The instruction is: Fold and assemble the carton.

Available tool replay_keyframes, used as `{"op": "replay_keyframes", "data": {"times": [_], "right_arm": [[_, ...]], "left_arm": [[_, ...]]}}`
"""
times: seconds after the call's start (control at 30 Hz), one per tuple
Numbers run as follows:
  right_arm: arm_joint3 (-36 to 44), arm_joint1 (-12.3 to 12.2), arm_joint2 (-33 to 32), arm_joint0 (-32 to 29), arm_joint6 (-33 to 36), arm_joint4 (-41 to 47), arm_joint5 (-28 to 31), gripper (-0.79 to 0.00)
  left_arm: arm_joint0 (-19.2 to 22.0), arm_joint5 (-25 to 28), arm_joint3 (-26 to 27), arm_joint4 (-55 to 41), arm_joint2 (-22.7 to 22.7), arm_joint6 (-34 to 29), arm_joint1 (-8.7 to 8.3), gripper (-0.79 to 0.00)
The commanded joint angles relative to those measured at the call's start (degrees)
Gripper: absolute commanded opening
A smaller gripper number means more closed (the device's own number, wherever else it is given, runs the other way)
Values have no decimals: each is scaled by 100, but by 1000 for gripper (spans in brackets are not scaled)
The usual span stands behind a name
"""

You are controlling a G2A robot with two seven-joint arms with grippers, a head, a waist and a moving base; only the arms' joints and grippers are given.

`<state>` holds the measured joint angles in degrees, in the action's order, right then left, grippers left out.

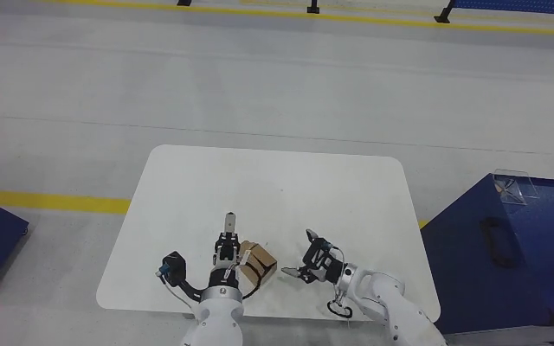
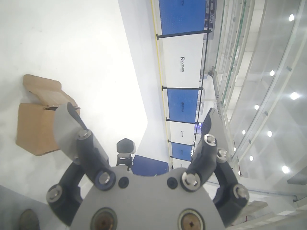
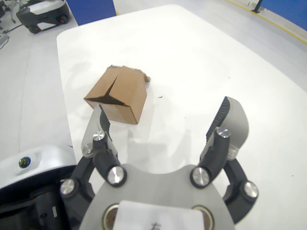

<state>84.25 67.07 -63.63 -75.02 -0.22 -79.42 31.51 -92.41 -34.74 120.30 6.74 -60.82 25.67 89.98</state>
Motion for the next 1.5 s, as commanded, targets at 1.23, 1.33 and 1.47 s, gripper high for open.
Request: {"op": "replay_keyframes", "data": {"times": [1.23, 1.33, 1.47], "right_arm": [[-1554, 755, 1145, 1585, -521, 176, -2639, 0], [-1554, 755, 1145, 1585, -521, 176, -2639, 0], [-1431, 759, 1114, 1544, -493, 243, -2536, 0]], "left_arm": [[110, -126, -142, 291, 66, -314, 78, 0], [110, -126, -142, 291, 66, -314, 78, 0], [95, 178, -126, -273, -213, -348, 107, 0]]}}
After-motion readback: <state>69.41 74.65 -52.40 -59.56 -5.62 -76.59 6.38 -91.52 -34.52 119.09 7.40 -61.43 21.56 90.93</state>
